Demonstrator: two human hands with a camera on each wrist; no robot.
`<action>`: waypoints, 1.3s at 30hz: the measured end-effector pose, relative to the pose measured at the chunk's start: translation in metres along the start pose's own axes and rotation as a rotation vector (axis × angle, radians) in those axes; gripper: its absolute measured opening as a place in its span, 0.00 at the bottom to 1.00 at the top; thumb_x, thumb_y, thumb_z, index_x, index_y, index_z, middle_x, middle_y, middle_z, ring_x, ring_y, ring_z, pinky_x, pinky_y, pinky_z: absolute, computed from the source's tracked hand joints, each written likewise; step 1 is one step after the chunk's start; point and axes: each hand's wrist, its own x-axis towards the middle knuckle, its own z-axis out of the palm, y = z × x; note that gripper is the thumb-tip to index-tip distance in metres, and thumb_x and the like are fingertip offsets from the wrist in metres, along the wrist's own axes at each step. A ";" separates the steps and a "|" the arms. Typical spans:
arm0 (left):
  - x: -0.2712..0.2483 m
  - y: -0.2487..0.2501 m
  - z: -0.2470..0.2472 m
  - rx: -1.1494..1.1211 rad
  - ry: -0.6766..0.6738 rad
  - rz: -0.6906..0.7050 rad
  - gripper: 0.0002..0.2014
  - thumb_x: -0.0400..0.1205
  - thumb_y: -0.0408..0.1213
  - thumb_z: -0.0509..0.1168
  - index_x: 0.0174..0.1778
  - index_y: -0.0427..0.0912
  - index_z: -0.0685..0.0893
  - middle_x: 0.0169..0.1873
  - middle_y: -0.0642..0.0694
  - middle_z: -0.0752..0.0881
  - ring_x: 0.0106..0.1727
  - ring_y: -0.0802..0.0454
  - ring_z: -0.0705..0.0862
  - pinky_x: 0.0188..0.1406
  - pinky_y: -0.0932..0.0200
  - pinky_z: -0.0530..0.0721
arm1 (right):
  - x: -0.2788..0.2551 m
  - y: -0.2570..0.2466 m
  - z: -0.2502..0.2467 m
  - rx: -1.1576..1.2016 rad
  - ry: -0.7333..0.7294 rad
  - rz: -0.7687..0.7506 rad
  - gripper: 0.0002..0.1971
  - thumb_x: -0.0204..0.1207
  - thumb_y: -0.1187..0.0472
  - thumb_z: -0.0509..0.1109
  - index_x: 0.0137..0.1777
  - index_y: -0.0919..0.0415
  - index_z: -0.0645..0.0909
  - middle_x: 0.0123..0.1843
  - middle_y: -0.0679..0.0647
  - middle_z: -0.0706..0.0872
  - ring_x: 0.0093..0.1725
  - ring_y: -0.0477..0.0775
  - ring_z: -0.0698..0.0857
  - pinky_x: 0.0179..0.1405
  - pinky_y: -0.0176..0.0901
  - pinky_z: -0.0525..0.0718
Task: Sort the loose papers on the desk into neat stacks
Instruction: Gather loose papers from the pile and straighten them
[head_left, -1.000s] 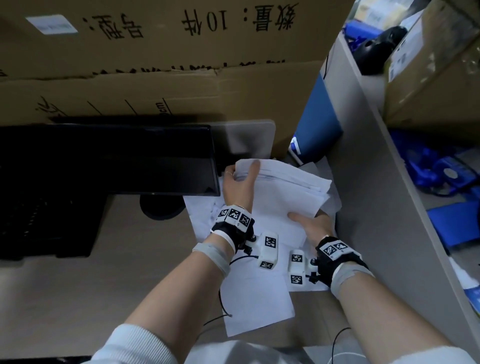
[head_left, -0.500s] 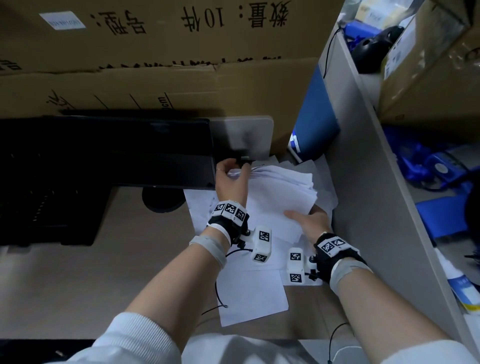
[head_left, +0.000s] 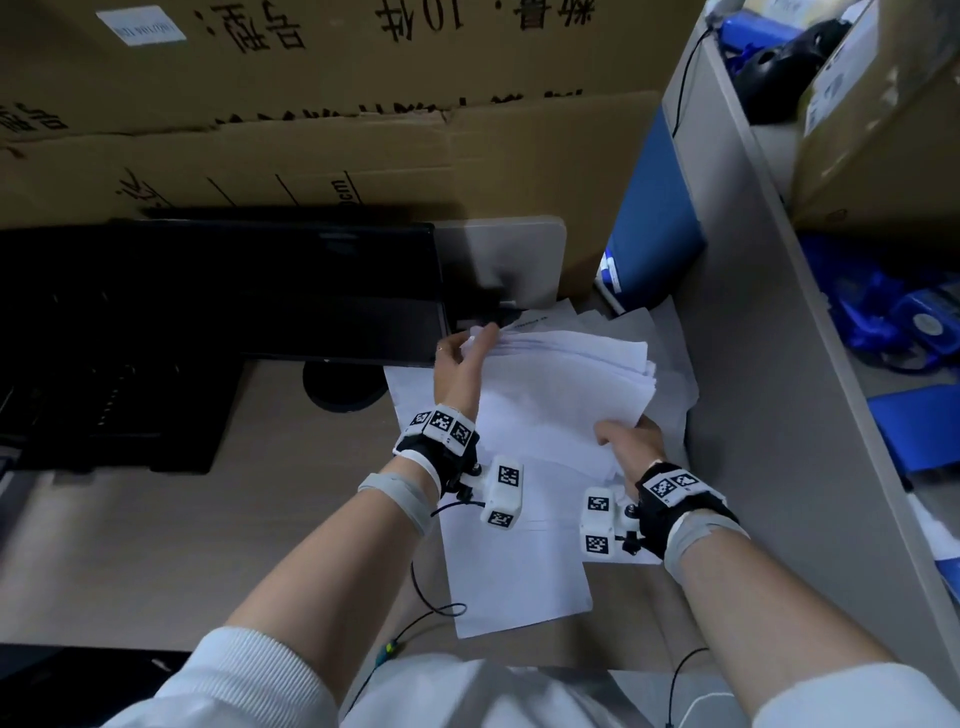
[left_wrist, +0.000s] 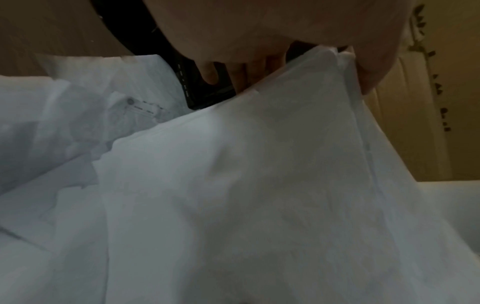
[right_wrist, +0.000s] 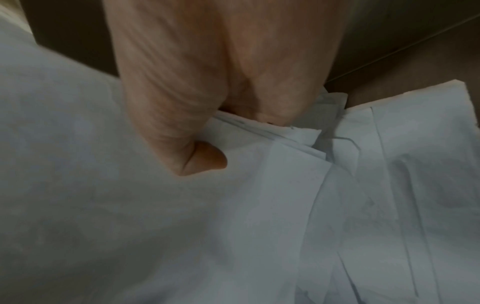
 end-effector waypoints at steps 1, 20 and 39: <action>0.002 0.001 0.002 0.010 -0.018 0.006 0.36 0.74 0.56 0.76 0.71 0.37 0.75 0.62 0.46 0.82 0.67 0.48 0.79 0.67 0.55 0.72 | 0.001 0.002 0.004 -0.005 0.010 -0.001 0.11 0.66 0.78 0.66 0.32 0.61 0.79 0.34 0.53 0.82 0.35 0.54 0.77 0.37 0.41 0.77; 0.015 -0.020 -0.006 0.418 -0.022 0.056 0.03 0.75 0.28 0.66 0.42 0.34 0.82 0.36 0.41 0.81 0.37 0.45 0.76 0.38 0.53 0.77 | -0.020 -0.069 0.004 0.346 -0.035 -0.121 0.22 0.59 0.47 0.87 0.47 0.56 0.85 0.51 0.53 0.90 0.54 0.57 0.88 0.59 0.55 0.85; -0.024 -0.023 -0.041 0.407 -0.166 0.153 0.11 0.75 0.21 0.71 0.49 0.40 0.87 0.42 0.42 0.86 0.46 0.47 0.82 0.46 0.59 0.78 | -0.018 -0.053 0.016 0.113 0.062 -0.344 0.10 0.84 0.53 0.67 0.54 0.59 0.84 0.50 0.53 0.89 0.55 0.56 0.86 0.61 0.45 0.81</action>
